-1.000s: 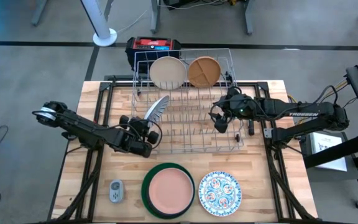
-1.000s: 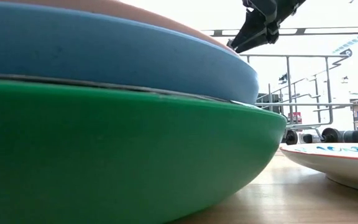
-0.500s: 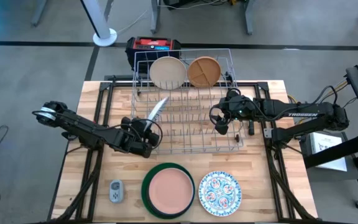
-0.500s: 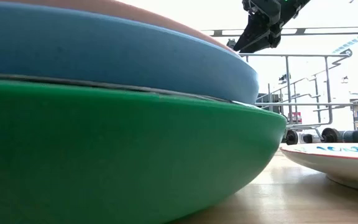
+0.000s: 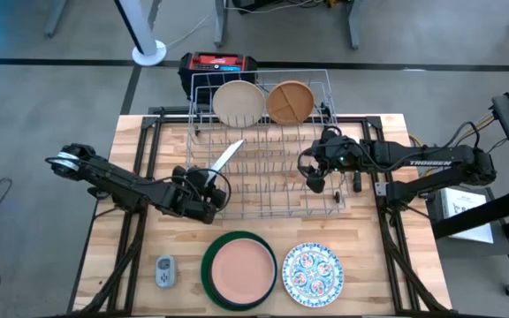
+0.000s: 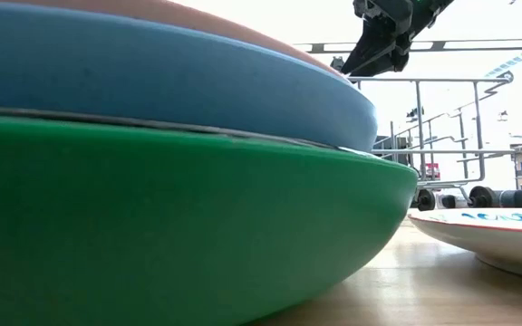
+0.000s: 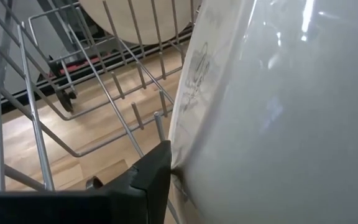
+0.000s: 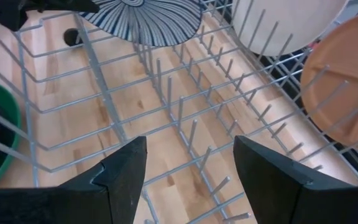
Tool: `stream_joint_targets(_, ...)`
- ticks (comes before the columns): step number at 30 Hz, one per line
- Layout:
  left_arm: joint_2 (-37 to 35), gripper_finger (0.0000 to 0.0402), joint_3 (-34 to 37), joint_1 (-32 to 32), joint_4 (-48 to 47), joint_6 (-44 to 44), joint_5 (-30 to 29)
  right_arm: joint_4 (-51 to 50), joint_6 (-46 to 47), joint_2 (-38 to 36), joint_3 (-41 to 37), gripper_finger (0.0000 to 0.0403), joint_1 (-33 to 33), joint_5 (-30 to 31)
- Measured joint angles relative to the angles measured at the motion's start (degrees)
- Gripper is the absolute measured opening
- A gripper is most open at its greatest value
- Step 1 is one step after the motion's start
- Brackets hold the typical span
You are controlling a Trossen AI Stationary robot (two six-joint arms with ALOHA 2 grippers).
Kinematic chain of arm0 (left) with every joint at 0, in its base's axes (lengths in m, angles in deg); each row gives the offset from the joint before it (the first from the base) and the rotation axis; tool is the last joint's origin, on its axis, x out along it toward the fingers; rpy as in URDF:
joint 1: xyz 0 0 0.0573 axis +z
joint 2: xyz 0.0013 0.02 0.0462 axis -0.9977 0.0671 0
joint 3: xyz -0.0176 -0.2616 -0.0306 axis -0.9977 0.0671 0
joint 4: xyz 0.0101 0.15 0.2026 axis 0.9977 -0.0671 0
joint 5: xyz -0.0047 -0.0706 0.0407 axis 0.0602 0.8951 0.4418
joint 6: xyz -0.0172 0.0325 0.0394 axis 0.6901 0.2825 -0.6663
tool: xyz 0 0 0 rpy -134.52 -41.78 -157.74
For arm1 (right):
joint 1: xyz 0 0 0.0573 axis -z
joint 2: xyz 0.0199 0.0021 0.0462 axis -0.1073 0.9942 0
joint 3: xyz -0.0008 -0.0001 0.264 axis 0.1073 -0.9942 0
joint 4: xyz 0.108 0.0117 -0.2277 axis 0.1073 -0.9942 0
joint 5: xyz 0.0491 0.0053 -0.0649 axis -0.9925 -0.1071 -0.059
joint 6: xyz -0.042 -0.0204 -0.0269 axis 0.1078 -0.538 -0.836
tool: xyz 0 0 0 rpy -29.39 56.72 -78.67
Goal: Sort dishes
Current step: Put the blue patterned plate into the dish rack
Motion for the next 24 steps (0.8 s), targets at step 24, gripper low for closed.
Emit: stream_joint_targets(24, -0.37, 0.0148, -6.45, -0.11, -7.35, 1.52, 6.41, -0.04, 0.49, 0.0, -1.29, 0.0236, -0.03, -2.59)
